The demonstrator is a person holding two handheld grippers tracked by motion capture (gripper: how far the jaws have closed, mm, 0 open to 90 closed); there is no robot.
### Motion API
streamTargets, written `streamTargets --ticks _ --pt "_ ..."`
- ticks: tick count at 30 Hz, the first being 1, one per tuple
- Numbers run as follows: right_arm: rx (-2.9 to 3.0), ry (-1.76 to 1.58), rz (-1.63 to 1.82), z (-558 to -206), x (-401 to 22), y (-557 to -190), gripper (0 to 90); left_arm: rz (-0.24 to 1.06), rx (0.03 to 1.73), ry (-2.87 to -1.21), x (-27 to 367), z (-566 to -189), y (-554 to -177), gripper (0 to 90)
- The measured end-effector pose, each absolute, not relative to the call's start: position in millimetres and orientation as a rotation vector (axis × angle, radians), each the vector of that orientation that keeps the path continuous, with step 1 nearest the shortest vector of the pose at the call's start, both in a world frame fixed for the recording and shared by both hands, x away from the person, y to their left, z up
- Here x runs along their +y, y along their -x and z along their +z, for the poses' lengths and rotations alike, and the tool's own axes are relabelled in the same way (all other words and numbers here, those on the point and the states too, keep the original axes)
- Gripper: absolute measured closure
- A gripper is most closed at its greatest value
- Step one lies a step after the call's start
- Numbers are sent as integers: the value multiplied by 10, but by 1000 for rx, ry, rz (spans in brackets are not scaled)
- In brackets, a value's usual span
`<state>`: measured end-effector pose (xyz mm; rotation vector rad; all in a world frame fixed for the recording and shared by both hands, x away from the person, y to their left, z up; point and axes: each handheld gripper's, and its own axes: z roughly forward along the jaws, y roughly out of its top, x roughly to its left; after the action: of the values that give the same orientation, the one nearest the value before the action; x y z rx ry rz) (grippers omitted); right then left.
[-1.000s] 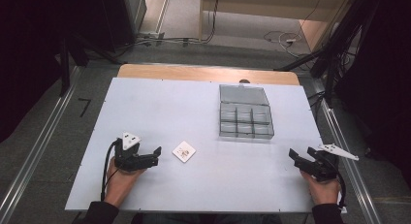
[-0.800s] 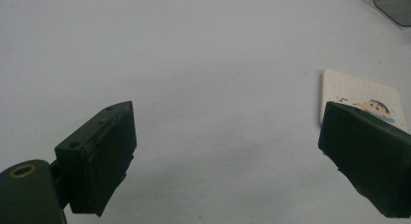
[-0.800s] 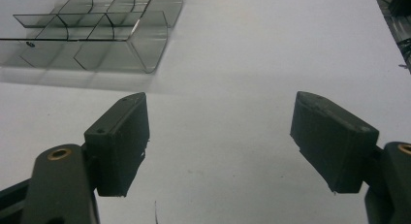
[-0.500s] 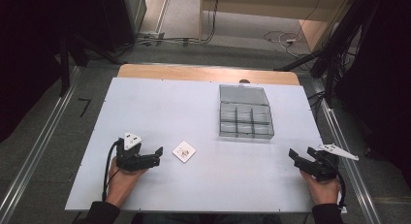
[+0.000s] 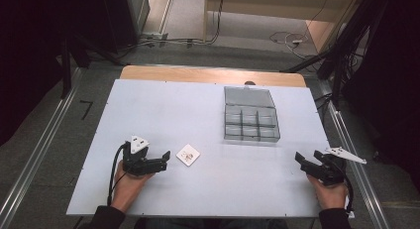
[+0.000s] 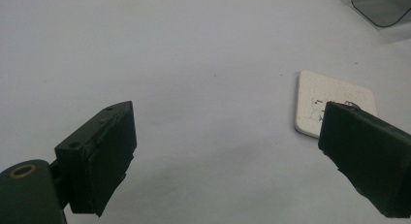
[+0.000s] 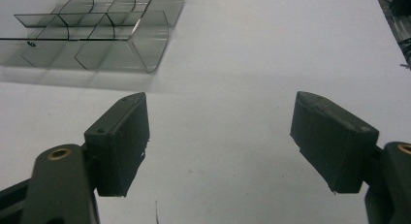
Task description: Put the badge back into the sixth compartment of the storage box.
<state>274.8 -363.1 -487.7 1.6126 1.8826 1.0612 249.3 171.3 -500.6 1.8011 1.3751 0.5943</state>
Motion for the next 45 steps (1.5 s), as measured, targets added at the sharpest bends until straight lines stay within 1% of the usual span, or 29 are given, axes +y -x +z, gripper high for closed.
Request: streamTargets --ticks 45 --pt "1884 -1606 1063 -4875 -3624 -2748 201 538 1297 -1863 1350 -5030 -2529 73"
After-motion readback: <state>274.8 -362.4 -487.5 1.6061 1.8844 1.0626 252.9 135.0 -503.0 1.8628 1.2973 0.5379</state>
